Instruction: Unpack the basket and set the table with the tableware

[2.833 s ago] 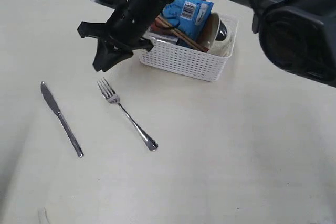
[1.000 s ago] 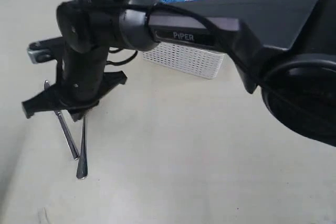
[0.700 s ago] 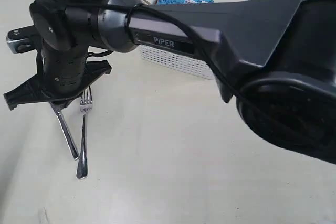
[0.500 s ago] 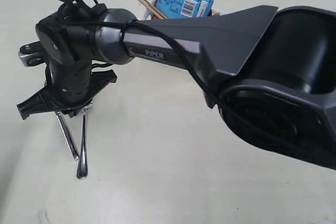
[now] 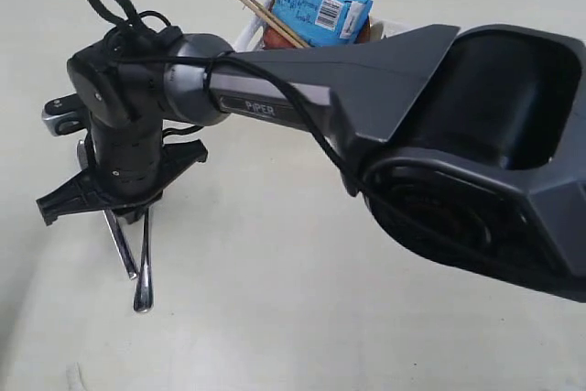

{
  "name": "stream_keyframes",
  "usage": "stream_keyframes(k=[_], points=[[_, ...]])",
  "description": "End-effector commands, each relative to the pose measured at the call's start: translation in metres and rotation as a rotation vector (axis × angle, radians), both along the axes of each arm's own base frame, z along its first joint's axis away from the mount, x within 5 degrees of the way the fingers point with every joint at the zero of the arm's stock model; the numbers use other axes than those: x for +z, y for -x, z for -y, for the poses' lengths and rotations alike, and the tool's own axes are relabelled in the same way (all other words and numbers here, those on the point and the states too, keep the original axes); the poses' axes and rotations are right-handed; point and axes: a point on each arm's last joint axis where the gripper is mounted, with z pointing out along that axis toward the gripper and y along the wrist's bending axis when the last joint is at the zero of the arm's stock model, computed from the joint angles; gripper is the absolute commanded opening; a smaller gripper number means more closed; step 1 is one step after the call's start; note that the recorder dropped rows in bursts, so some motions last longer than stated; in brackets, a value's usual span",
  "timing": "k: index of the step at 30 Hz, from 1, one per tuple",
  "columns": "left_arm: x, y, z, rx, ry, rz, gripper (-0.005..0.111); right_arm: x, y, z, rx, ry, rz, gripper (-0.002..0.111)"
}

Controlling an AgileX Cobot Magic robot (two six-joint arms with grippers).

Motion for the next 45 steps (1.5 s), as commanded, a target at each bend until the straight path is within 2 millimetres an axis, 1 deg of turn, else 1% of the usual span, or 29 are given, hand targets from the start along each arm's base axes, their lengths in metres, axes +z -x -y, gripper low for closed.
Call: stream_keyframes(k=[1, 5, 9, 15, 25, 28, 30, 32, 33, 36, 38, 40, 45], points=[[0.0, 0.0, 0.0, 0.001, 0.005, 0.01, 0.0, -0.008, 0.014, -0.007, 0.04, 0.013, -0.01, 0.0], [0.0, 0.0, 0.0, 0.001, 0.005, 0.01, 0.0, -0.007, 0.026, -0.014, 0.066, 0.005, -0.01, 0.0], [0.0, 0.0, 0.0, 0.001, 0.005, 0.01, 0.0, -0.007, 0.033, -0.018, 0.065, -0.008, -0.035, 0.0], [0.0, 0.0, 0.0, 0.001, 0.005, 0.01, 0.0, -0.006, 0.038, -0.02, 0.073, -0.036, -0.072, 0.0], [0.0, 0.0, 0.0, 0.001, 0.005, 0.01, 0.0, -0.006, 0.037, -0.021, 0.073, -0.037, -0.067, 0.0], [0.0, 0.0, 0.0, 0.001, 0.005, 0.01, 0.0, 0.002, 0.035, -0.019, 0.079, -0.039, -0.048, 0.0], [0.0, 0.0, 0.0, 0.001, 0.005, 0.01, 0.0, 0.014, 0.033, -0.017, 0.092, -0.04, -0.012, 0.0], [0.0, 0.0, 0.0, 0.001, 0.005, 0.01, 0.0, 0.032, 0.028, -0.012, 0.102, -0.041, 0.035, 0.0], [0.0, 0.0, 0.0, 0.001, 0.005, 0.01, 0.0, 0.041, 0.025, -0.008, 0.097, -0.041, 0.043, 0.0], [0.0, 0.0, 0.0, 0.001, 0.005, 0.01, 0.0, 0.058, 0.013, 0.008, 0.074, -0.004, 0.038, 0.0], [0.0, 0.0, 0.0, 0.001, 0.005, 0.01, 0.0, 0.06, 0.004, 0.019, 0.055, 0.039, 0.016, 0.0], [0.0, 0.0, 0.0, 0.001, 0.005, 0.01, 0.0, 0.057, -0.001, 0.027, 0.044, 0.092, -0.013, 0.0], [0.0, 0.0, 0.0, 0.001, 0.005, 0.01, 0.0, 0.044, -0.005, 0.035, 0.027, 0.192, -0.019, 0.0]])
